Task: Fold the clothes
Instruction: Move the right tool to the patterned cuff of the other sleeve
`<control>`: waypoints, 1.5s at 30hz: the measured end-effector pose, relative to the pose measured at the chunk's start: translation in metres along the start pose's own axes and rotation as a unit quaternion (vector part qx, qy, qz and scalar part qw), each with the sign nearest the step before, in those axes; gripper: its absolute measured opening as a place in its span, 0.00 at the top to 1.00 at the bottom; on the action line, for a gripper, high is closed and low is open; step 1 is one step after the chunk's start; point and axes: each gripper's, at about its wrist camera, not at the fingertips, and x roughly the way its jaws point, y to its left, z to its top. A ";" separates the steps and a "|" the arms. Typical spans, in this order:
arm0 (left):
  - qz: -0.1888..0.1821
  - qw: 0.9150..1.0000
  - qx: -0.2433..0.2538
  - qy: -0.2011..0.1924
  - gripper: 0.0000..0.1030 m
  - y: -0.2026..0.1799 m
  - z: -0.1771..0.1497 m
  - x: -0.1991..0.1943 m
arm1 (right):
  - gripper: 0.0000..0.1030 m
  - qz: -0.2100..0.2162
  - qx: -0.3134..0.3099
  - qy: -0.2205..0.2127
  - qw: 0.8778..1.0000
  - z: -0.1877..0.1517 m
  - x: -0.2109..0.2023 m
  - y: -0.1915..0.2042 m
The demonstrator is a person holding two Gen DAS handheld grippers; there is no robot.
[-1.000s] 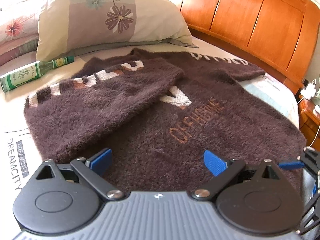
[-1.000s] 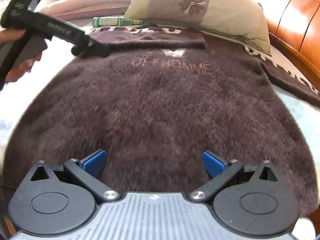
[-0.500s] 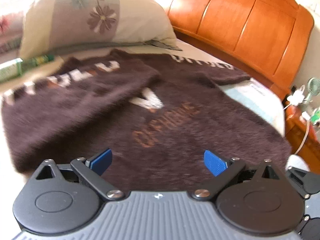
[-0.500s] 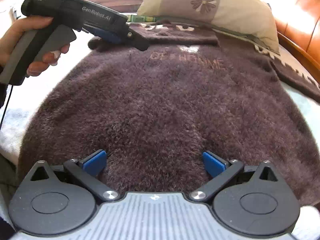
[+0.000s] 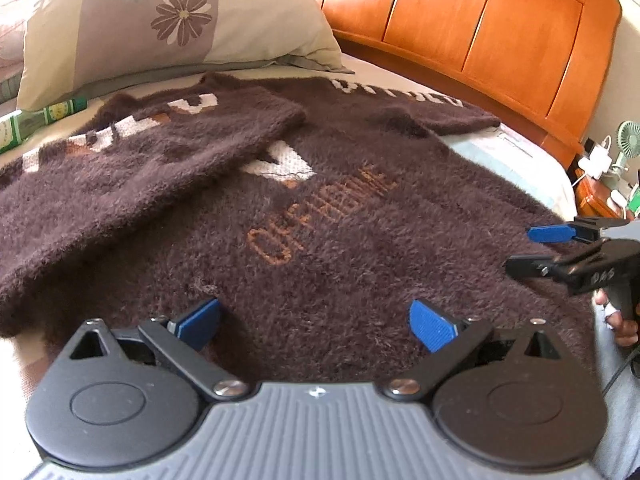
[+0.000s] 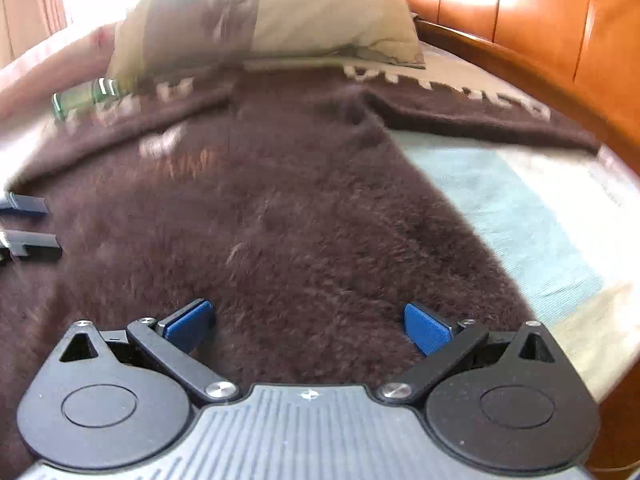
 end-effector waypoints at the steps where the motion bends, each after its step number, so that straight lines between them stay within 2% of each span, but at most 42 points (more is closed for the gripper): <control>1: -0.002 1.000 -0.005 0.002 0.03 0.001 0.002 -0.001 | 0.00 0.004 0.008 -0.004 1.000 0.002 -0.003 -0.004; 4: 0.000 1.000 -0.013 -0.002 0.03 0.000 0.008 -0.007 | 0.00 0.011 -0.013 -0.034 0.999 0.017 -0.006 -0.005; 8: 0.022 0.999 -0.028 -0.012 0.03 -0.003 0.015 -0.010 | 0.00 0.048 -0.037 -0.064 0.996 0.064 0.017 -0.008; 10: 0.005 1.000 -0.021 -0.011 0.03 -0.001 0.013 -0.007 | 0.00 0.072 -0.035 -0.065 0.995 0.088 0.038 -0.012; 12: 0.004 1.000 -0.020 -0.007 0.03 0.000 0.011 -0.003 | 0.00 0.088 -0.033 -0.057 0.994 0.108 0.062 -0.015; 14: 0.007 1.000 -0.018 -0.001 0.03 0.001 0.010 0.000 | 0.00 0.078 -0.042 -0.050 0.995 0.119 0.088 -0.016; 17: 0.010 1.000 -0.015 0.008 0.03 0.001 0.008 0.006 | 0.00 0.060 -0.036 -0.020 0.997 0.115 0.113 -0.025; 19: 0.013 1.000 -0.010 0.011 0.03 -0.001 0.007 0.006 | 0.00 0.069 -0.044 -0.033 0.996 0.103 0.103 -0.029; 22: 0.012 1.000 -0.010 0.009 0.03 -0.001 0.008 0.003 | 0.00 0.057 -0.056 -0.022 0.997 0.097 0.089 -0.028; 26: 0.010 1.000 -0.024 -0.007 0.03 0.005 0.012 -0.007 | 0.00 0.056 -0.069 -0.054 0.995 0.116 0.084 -0.017; 30: -0.001 0.999 -0.040 -0.019 0.03 0.010 0.015 -0.011 | 0.00 0.077 -0.069 -0.076 0.992 0.148 0.108 0.001; 33: -0.001 0.999 -0.035 -0.013 0.03 0.009 0.015 -0.009 | 0.00 0.064 -0.060 -0.063 0.994 0.161 0.138 0.007; 35: 0.002 0.999 -0.032 -0.007 0.03 0.008 0.014 -0.007 | 0.00 0.057 -0.050 -0.042 0.996 0.157 0.155 0.003; 37: 0.002 0.999 -0.034 -0.002 0.03 0.009 0.014 -0.004 | 0.00 0.056 -0.068 -0.047 0.995 0.147 0.152 0.004; 40: -0.002 0.999 -0.037 -0.004 0.03 0.008 0.014 -0.007 | 0.00 0.055 -0.087 -0.031 0.994 0.141 0.140 0.008; 43: -0.016 0.999 -0.026 -0.020 0.03 0.001 0.016 -0.014 | 0.00 0.069 -0.071 0.000 0.995 0.139 0.125 -0.001; 45: -0.023 0.999 -0.018 -0.029 0.03 -0.003 0.017 -0.018 | 0.00 0.076 -0.061 -0.009 0.995 0.135 0.110 -0.010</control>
